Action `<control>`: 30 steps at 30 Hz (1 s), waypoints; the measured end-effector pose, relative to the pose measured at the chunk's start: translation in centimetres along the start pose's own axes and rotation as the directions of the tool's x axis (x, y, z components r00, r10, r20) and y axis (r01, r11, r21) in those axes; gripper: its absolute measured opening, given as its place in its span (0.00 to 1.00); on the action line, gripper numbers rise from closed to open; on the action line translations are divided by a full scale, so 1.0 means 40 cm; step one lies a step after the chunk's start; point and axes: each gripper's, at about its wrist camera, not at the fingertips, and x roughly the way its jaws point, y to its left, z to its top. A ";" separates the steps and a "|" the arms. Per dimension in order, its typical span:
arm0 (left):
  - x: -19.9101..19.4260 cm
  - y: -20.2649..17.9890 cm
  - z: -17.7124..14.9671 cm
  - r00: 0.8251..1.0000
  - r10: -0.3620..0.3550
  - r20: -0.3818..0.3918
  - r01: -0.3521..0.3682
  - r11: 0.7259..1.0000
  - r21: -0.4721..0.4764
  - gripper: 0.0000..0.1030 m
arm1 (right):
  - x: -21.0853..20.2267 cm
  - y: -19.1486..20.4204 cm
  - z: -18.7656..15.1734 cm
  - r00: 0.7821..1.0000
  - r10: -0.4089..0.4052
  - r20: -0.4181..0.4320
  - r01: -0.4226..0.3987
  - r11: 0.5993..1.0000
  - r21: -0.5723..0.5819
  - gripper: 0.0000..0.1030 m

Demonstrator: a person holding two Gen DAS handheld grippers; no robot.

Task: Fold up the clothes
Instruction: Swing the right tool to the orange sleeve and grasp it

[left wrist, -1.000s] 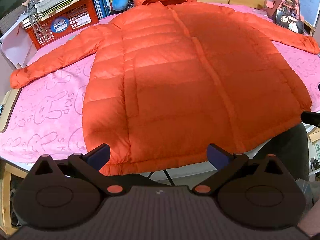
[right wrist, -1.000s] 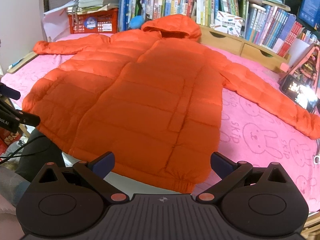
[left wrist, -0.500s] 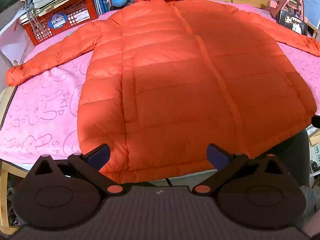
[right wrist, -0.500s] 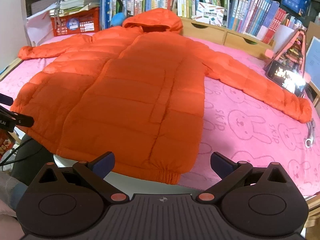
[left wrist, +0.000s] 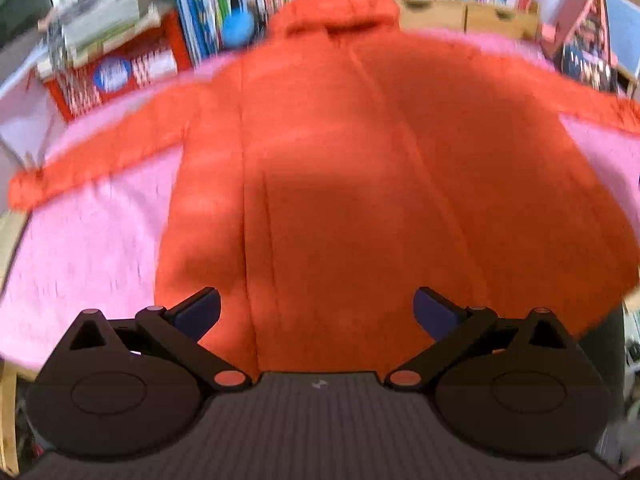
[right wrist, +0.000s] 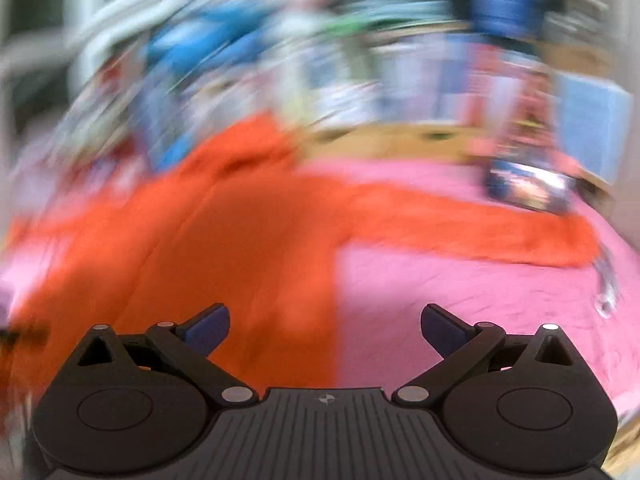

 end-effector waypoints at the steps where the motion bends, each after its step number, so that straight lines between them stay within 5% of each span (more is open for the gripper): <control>1: 0.008 -0.003 0.022 1.000 -0.006 0.028 0.006 1.000 -0.003 1.00 | 0.024 -0.051 0.020 0.999 -0.041 0.031 0.038 0.994 0.103 1.00; 4: 0.039 -0.013 0.087 0.995 -0.032 0.097 0.034 0.999 -0.018 1.00 | 0.088 -0.202 0.049 0.988 -0.137 0.073 0.103 0.930 0.354 1.00; 7: 0.087 -0.015 0.140 0.992 -0.056 0.110 0.061 0.997 -0.039 1.00 | 0.153 -0.315 0.067 0.974 -0.220 0.058 0.169 0.870 0.463 1.00; 12: 0.178 -0.033 0.207 0.992 -0.057 0.110 0.061 0.998 -0.035 1.00 | 0.238 -0.401 0.078 0.944 -0.329 0.017 0.279 0.826 0.490 1.00; 20: 0.276 -0.071 0.260 0.994 -0.039 0.104 0.043 0.998 -0.039 1.00 | 0.333 -0.488 0.081 0.936 -0.352 -0.032 0.305 0.761 0.573 1.00; 30: 0.377 -0.066 0.246 0.991 0.044 0.125 -0.036 0.997 -0.064 1.00 | 0.413 -0.539 0.119 0.896 -0.443 -0.036 0.390 0.744 0.542 1.00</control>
